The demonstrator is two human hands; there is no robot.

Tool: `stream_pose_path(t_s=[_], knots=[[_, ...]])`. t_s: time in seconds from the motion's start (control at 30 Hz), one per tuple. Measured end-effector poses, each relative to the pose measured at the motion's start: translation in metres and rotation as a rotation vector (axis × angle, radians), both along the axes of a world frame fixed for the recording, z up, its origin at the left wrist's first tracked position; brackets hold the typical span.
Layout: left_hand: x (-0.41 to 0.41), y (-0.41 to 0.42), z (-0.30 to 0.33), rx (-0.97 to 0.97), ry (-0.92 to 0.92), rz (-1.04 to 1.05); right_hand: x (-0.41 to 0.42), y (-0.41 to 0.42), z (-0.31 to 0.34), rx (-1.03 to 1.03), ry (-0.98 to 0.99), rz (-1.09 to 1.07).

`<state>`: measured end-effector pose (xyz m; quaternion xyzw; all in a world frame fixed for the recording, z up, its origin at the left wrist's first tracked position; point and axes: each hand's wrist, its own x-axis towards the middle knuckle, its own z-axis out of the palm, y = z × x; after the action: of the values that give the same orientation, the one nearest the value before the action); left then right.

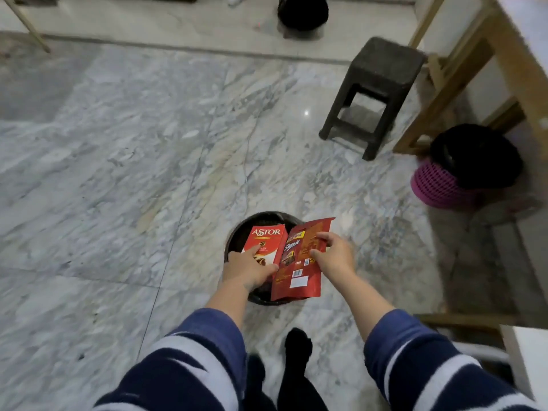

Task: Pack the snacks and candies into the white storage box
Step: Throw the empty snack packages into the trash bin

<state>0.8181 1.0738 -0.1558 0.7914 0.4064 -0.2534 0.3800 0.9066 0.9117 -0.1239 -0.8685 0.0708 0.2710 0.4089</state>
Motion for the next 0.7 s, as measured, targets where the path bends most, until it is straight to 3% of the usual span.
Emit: stream_pose_path(t_s=[0.4,0.53,0.7], knots=[[0.044,0.026,-0.184,0.044,0.157,-0.09,0.035,0.045,-0.195,-0.079,0.125,0.08],[0.048,0.033,-0.171,0.041,0.146,-0.125,0.04,0.033,-0.191,-0.175,0.22,0.186],[0.078,0.034,-0.096,0.024,0.065,-0.236,0.056,0.013,-0.12,-0.248,0.261,0.296]])
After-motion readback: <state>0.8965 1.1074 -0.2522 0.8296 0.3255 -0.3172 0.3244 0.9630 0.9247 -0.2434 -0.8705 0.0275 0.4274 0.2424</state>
